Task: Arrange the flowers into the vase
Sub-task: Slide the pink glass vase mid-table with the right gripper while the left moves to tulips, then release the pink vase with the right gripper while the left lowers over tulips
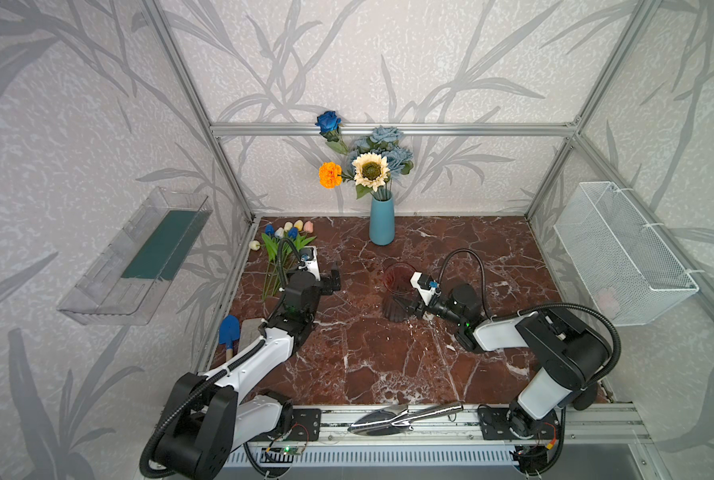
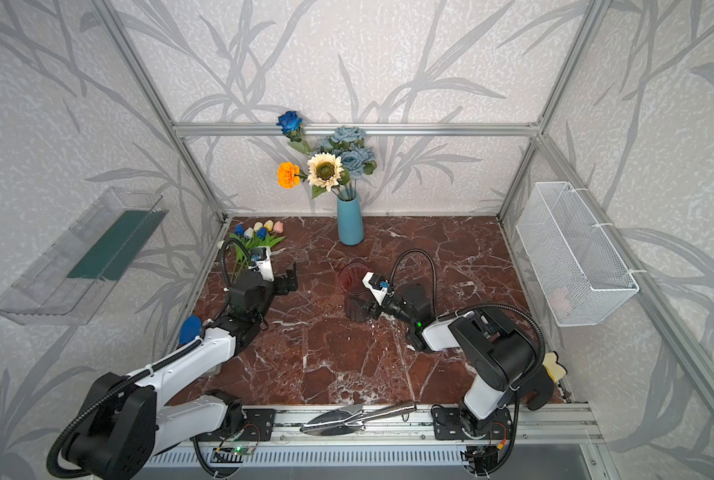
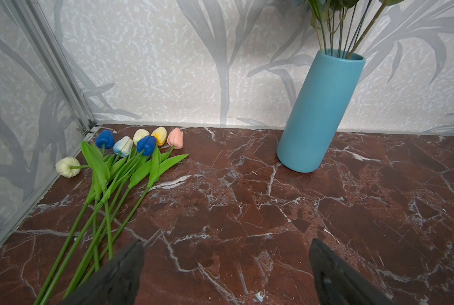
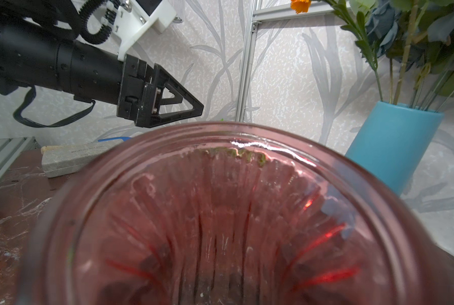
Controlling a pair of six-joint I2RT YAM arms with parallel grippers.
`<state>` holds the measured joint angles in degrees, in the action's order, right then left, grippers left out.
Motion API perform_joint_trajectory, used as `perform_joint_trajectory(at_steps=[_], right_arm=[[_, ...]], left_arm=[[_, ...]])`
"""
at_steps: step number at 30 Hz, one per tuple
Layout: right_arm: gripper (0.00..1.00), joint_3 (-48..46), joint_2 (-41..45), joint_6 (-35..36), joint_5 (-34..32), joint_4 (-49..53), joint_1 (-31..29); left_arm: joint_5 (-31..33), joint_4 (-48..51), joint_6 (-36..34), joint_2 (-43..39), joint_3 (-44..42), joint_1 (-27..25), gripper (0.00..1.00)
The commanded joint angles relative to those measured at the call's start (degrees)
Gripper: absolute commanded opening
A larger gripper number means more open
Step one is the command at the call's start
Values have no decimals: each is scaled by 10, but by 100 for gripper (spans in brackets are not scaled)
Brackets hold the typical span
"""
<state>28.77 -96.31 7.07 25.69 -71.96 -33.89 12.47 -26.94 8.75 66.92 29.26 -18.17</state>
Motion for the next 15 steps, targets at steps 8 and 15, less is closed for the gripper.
perform_joint_trajectory(at_steps=[8, 15], right_arm=[[100, -1, -9, 1, -33, -68, 12], [99, -62, 67, -7, -15, -86, 22]], left_arm=[[11, 56, 3, 10, 42, 43, 99], [-3, 201, 34, 122, 165, 121, 99]])
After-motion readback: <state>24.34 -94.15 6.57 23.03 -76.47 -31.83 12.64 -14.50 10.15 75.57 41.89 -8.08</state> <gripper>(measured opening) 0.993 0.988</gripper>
